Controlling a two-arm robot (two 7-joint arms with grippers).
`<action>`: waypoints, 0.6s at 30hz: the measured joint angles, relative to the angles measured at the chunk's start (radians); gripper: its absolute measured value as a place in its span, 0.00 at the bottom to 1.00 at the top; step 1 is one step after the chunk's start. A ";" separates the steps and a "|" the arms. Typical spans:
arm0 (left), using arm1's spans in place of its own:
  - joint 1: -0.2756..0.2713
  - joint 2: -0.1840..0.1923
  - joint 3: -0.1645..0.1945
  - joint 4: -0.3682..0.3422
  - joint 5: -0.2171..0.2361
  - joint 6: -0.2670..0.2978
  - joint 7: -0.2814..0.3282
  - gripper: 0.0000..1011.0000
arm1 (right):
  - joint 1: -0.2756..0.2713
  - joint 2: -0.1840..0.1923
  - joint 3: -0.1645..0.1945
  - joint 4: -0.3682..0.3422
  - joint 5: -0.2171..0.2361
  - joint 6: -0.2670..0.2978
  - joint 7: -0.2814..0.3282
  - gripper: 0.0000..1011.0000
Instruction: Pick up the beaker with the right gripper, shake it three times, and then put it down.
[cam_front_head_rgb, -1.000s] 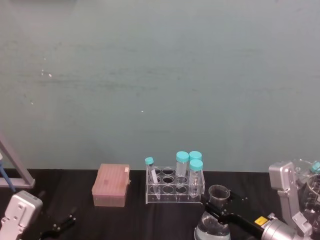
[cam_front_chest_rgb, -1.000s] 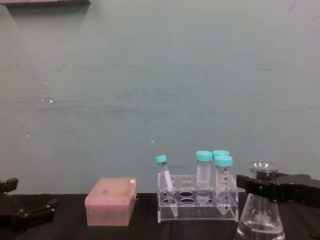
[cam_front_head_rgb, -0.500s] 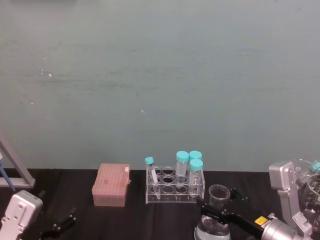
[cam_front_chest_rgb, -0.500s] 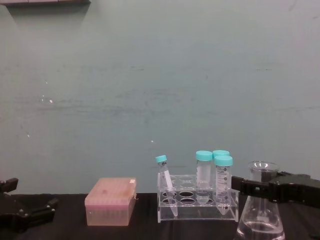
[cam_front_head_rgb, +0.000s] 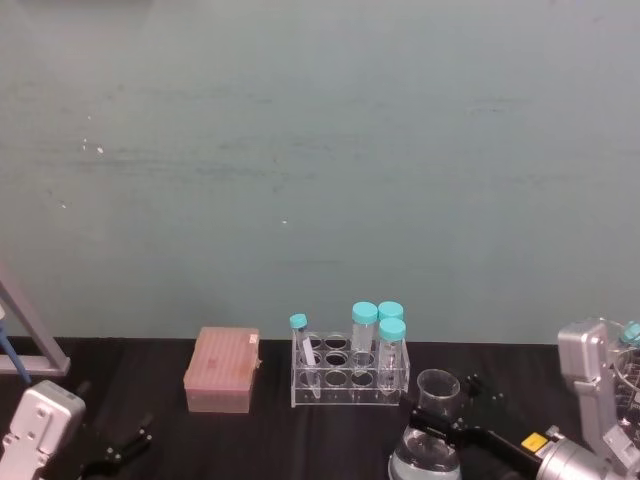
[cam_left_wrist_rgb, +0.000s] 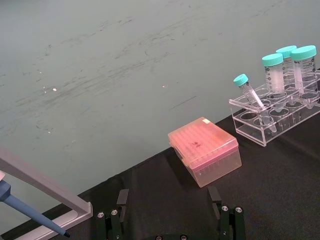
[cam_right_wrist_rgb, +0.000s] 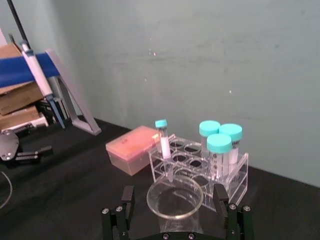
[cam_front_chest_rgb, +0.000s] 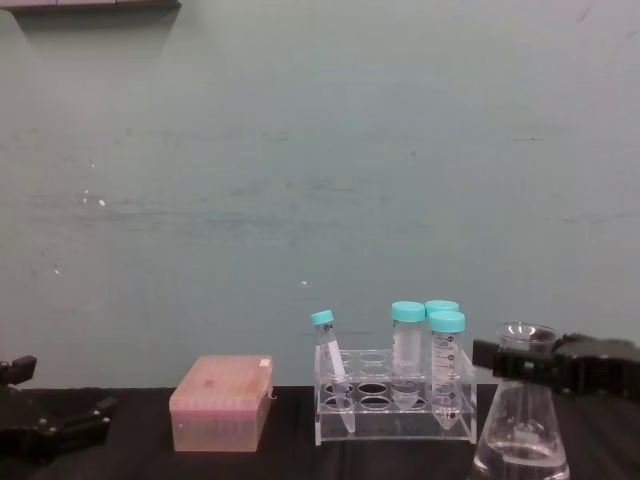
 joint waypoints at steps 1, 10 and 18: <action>0.000 0.000 0.000 0.000 0.000 0.000 0.000 0.99 | -0.002 0.002 0.002 -0.005 0.003 -0.003 0.001 0.99; 0.000 0.000 0.000 0.000 0.000 0.000 0.000 0.99 | -0.019 0.025 0.042 -0.059 0.066 -0.065 0.035 0.99; 0.000 0.000 0.000 0.000 0.000 0.000 0.000 0.99 | -0.049 -0.020 0.112 -0.079 -0.092 -0.159 -0.267 0.99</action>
